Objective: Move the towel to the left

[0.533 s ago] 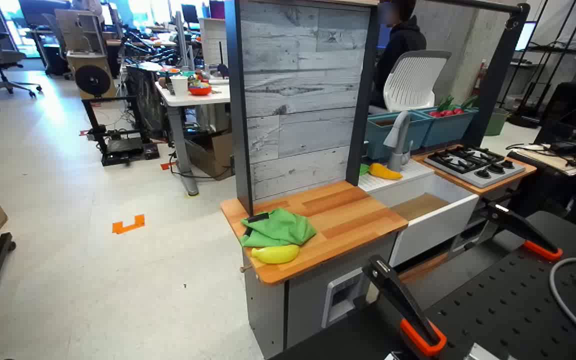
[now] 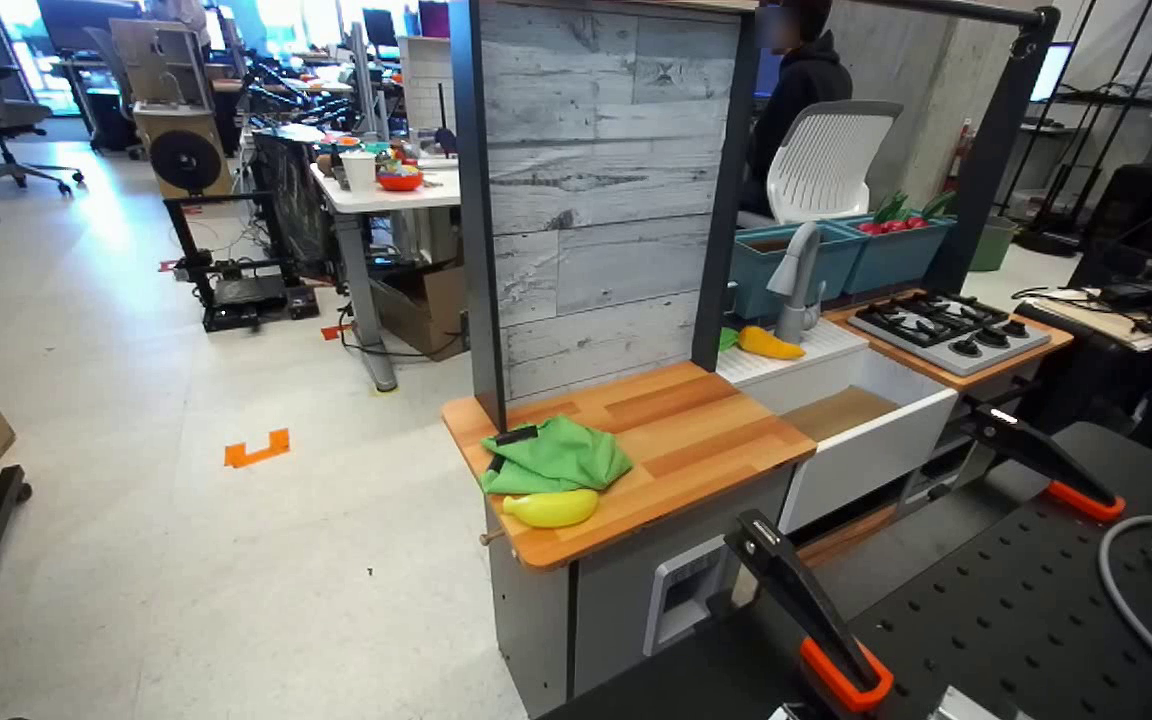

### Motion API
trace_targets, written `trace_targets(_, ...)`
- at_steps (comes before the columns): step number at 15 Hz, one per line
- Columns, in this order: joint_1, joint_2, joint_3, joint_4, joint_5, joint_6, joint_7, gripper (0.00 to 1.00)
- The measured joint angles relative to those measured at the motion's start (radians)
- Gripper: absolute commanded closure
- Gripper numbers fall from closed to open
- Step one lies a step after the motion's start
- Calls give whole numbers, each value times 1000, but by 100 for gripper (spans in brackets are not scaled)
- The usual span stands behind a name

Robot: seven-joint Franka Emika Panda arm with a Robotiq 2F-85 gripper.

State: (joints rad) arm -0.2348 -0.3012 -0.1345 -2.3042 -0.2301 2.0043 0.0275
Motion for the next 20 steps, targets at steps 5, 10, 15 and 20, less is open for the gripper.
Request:
trace_targets(5, 5, 0, 0, -4, 1, 1, 0, 0)
trace_targets(10, 68, 50, 24, -42, 62, 62, 60, 0)
trace_targets(15, 159, 214, 94, -52, 183, 194, 179, 0)
trace_targets(20, 237, 417, 153, -43, 307, 453, 272, 0)
